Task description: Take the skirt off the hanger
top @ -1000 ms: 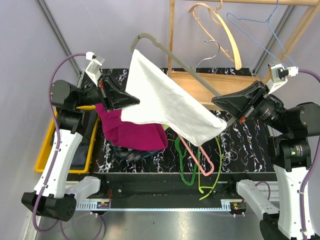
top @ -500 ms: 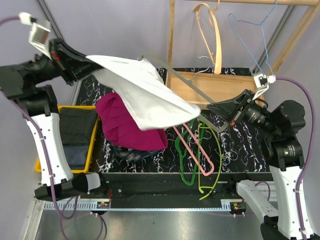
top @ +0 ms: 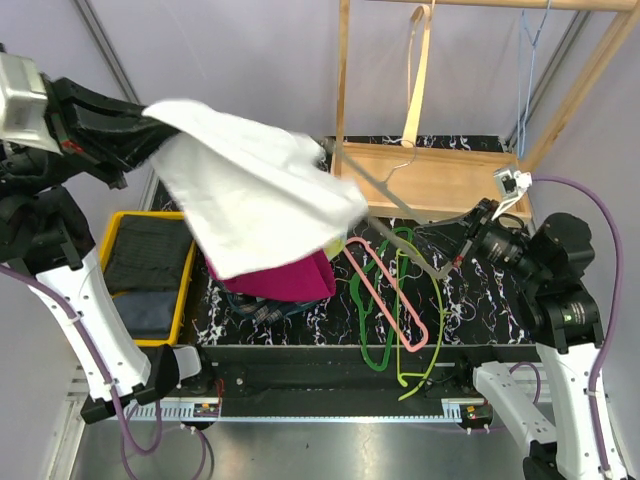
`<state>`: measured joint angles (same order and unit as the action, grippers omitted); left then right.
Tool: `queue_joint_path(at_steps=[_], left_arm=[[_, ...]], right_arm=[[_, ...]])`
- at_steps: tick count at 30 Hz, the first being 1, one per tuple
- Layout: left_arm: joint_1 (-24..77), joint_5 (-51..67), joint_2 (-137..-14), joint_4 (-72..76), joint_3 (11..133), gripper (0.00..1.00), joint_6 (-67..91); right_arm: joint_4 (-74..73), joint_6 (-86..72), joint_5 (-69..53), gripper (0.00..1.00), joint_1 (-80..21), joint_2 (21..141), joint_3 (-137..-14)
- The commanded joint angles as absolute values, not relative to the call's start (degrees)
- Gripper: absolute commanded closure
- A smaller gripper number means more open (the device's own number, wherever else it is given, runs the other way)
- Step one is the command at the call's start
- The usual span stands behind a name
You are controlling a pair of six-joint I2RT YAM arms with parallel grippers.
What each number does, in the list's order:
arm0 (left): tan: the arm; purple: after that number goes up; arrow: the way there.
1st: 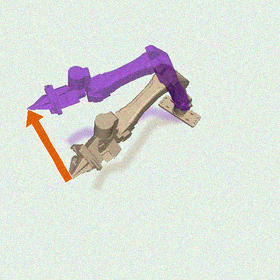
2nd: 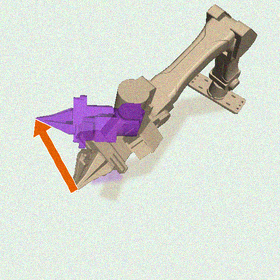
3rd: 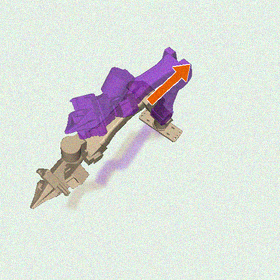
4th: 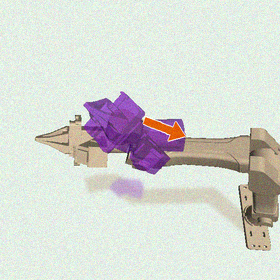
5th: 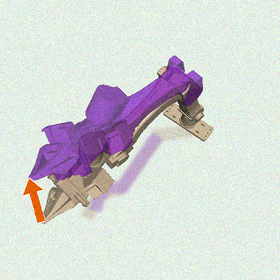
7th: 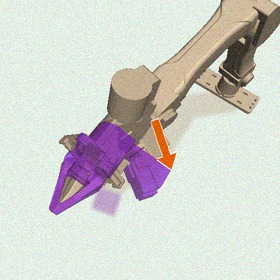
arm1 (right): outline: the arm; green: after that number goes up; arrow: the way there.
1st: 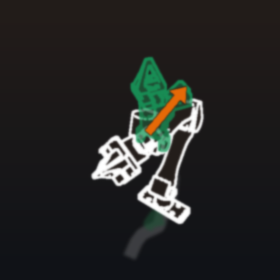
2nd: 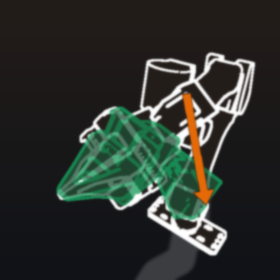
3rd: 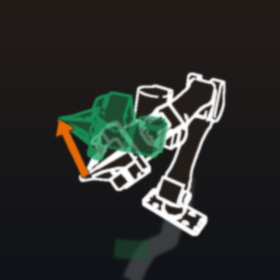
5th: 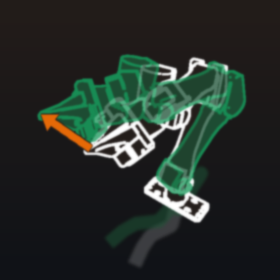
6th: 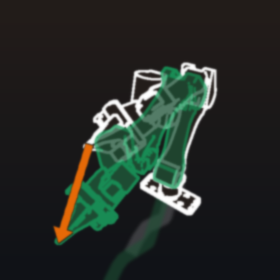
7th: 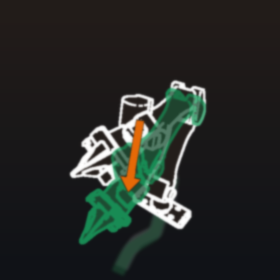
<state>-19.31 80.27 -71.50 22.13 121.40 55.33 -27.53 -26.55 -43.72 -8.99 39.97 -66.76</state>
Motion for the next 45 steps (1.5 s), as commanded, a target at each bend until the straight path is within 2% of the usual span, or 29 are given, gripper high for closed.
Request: queue_joint_path(at_steps=[1, 5, 12, 17, 21, 26, 31, 32, 33, 35, 36, 37, 39, 45], left_arm=[[-21.00, 67.51, -74.00, 26.09, 128.40, 1.00, 61.94], [-21.18, 65.13, -76.81, 30.50, 131.38, 1.00, 69.17], [-21.09, 66.44, -74.71, 28.22, 125.69, 1.00, 63.03], [-20.66, 67.32, -69.19, 30.67, 112.17, 1.00, 59.78], [-18.99, 68.03, -65.84, 27.51, 102.94, 1.00, 51.52], [-15.39, 67.50, -62.32, 11.80, 91.86, 1.00, 32.14], [-11.69, 66.71, -59.95, 1.01, 80.00, 1.00, 21.03], [-11.17, 66.27, -59.68, -1.64, 78.76, 1.00, 15.87], [-10.03, 65.49, -59.50, -4.02, 76.14, 1.00, 13.21], [-9.06, 64.08, -58.89, -10.44, 73.66, 1.00, 6.20], [-8.10, 62.94, -58.63, -11.85, 71.30, 1.00, 4.06], [-7.39, 61.80, -58.45, -15.26, 70.32, 1.00, 1.35], [-5.11, 57.33, -58.53, -19.23, 68.22, 1.00, -5.79], [1.82, 49.51, -60.12, -23.55, 64.70, 1.00, -13.88]], right_arm=[[-39.72, -20.49, -27.09, 1.00, -8.26, 43.76, -64.25], [-42.54, -19.60, -20.66, 1.00, -8.26, 45.88, -64.42], [-44.47, -20.30, -20.75, 1.00, -8.44, 43.95, -64.43], [-49.03, -24.16, -17.93, 1.00, -8.44, 42.80, -62.32], [-51.41, -27.24, -17.23, 1.00, -8.35, 42.80, -59.07], [-51.86, -29.88, -20.03, 1.00, -8.44, 44.12, -54.15], [-53.26, -29.79, -18.90, 1.00, -8.35, 46.14, -52.47], [-53.61, -29.79, -18.37, 0.98, -8.44, 46.84, -52.56], [-53.79, -29.88, -17.41, 0.85, -8.44, 47.19, -52.56], [-54.75, -30.23, -16.27, 0.66, -8.44, 47.90, -52.73], [-55.19, -30.84, -14.61, 0.44, -8.44, 48.07, -53.43], [-56.07, -31.02, -13.89, 0.35, -8.44, 48.16, -53.79], [-57.21, -31.46, -11.36, 0.01, -8.44, 48.43, -55.36], [-61.52, -32.17, -5.90, 0.00, -8.44, 47.64, -62.82]])
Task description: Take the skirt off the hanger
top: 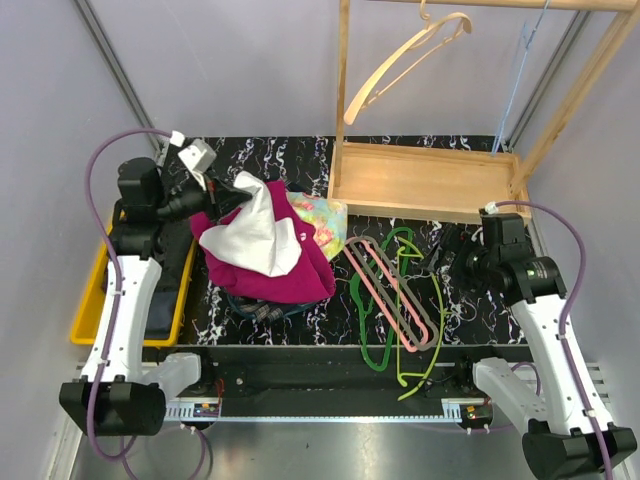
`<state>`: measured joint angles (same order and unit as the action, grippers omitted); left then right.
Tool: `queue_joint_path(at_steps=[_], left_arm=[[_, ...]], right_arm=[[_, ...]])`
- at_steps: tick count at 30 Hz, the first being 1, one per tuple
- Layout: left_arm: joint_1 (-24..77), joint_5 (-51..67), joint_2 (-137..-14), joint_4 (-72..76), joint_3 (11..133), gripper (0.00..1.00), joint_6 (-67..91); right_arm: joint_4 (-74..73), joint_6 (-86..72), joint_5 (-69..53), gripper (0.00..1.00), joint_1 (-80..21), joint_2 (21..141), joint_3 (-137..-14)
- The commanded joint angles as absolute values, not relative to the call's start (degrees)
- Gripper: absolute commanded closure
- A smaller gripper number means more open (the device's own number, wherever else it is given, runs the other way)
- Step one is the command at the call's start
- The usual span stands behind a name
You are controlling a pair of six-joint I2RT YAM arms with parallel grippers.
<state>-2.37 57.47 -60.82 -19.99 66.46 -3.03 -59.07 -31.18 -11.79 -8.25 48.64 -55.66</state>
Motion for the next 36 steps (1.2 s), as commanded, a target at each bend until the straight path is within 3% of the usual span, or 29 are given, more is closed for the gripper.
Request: queue_joint_path(at_steps=[1, 12, 13, 14, 16, 17, 24, 30, 36], left_arm=[[2.54, 48.26, -60.55, -24.34, 64.34, 1.00, -14.84], [26.61, 6.10, -66.08, -31.03, 58.19, 0.99, -31.38], [27.59, 4.41, -66.88, -31.11, 58.01, 0.89, -31.20], [28.38, 2.57, -67.75, -31.29, 57.75, 0.59, -31.20], [30.05, 0.09, -69.43, -32.17, 57.05, 0.11, -32.51], [30.49, -1.39, -69.52, -32.34, 56.08, 0.01, -33.13], [31.20, -2.82, -68.65, -33.67, 50.46, 0.01, -34.10], [31.81, 5.16, -67.59, -31.99, 40.88, 0.01, -30.85], [32.26, 9.84, -65.21, -39.88, 43.06, 0.01, -30.15]], right_arm=[[-62.13, -32.34, -5.63, 0.00, -8.44, 47.72, -64.06], [-52.74, -37.18, -13.18, 0.00, -8.44, 45.62, -80.50], [-52.13, -37.18, -13.44, 0.00, -8.44, 45.70, -81.03], [-51.77, -37.18, -13.62, 0.00, -8.44, 45.96, -81.56], [-51.50, -36.83, -13.89, 0.00, -8.44, 46.32, -82.79], [-51.50, -36.48, -13.89, 0.00, -8.52, 46.41, -83.14], [-50.98, -36.30, -13.18, 0.00, -8.44, 46.67, -84.98], [-51.94, -35.42, -12.39, 0.00, -8.44, 47.20, -89.29], [-51.42, -36.12, -13.09, 0.00, -8.44, 47.29, -88.24]])
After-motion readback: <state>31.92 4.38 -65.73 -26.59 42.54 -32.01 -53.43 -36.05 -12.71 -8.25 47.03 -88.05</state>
